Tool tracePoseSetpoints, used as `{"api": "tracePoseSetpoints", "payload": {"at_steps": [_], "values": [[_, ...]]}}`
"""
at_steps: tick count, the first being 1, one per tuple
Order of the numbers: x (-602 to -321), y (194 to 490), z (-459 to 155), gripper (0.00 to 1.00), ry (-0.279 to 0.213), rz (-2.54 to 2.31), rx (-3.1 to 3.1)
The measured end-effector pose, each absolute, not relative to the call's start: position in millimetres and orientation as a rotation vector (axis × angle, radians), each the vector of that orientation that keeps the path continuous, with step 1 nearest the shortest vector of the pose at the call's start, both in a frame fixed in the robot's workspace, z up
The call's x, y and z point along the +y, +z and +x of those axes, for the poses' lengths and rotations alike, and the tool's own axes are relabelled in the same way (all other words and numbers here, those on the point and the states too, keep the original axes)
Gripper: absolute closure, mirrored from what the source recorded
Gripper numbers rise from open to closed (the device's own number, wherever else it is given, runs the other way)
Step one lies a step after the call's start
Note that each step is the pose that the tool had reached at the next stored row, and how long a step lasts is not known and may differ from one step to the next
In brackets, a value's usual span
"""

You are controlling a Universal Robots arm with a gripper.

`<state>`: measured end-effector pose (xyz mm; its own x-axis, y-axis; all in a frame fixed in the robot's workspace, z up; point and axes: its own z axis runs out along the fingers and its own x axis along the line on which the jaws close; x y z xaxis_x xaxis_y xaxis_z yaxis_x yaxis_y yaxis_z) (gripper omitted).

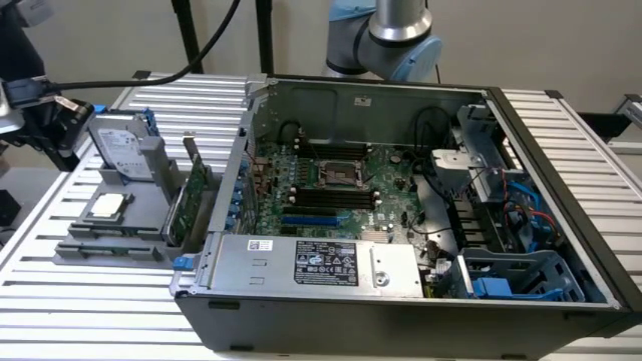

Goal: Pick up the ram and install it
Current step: 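Pick up the ram and move it above insertion slot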

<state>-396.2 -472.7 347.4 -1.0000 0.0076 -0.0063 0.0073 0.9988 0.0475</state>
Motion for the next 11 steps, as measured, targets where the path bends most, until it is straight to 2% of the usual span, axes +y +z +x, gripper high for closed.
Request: {"api": "tracePoseSetpoints", "payload": {"at_steps": [11], "values": [[-472.7,343.0,-396.1,1.00,0.075,-0.301,3.124]]}}
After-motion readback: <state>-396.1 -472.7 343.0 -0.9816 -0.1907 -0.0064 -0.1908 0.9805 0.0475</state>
